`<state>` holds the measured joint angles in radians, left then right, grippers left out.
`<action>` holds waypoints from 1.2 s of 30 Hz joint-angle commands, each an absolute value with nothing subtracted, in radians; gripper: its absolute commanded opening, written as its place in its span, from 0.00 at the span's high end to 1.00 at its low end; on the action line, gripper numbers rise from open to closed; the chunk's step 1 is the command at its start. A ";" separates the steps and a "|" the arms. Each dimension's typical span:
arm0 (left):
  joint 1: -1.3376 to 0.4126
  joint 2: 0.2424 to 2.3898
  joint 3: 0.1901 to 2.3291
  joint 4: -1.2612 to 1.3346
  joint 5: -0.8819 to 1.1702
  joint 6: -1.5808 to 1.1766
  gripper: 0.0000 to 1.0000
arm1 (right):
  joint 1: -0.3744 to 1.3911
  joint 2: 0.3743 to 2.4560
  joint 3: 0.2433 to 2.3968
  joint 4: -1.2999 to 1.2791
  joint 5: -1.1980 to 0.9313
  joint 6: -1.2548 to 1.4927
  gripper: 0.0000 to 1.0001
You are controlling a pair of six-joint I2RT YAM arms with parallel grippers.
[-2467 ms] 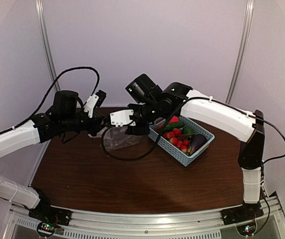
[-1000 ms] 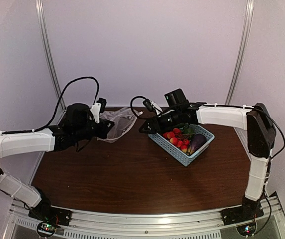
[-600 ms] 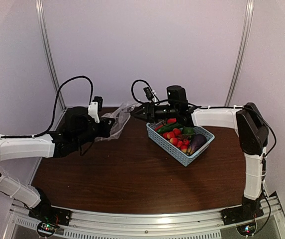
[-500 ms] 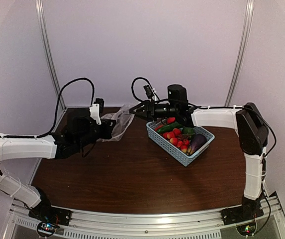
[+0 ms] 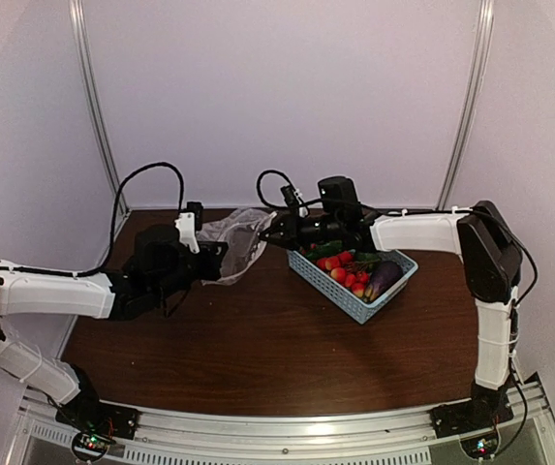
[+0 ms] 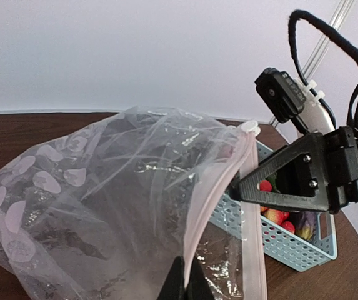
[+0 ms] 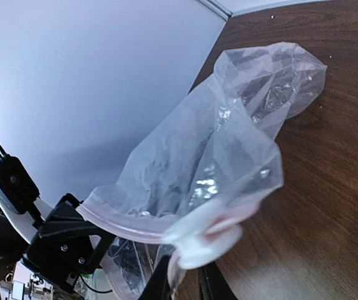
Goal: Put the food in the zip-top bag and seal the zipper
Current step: Pass from the right arm to the left, then open the zipper food storage bag at the center of the board.
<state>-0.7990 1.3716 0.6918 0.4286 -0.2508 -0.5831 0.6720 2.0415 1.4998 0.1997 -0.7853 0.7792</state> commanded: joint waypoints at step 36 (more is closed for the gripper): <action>-0.893 1.574 1.098 -0.193 -0.507 -0.414 0.51 | 0.741 1.961 1.525 0.065 -0.683 0.736 1.00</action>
<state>-0.8936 1.5501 1.0607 -0.1856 -0.4522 -0.4206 0.7448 1.9945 1.5398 0.0177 -0.6426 0.6895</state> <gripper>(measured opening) 0.470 0.005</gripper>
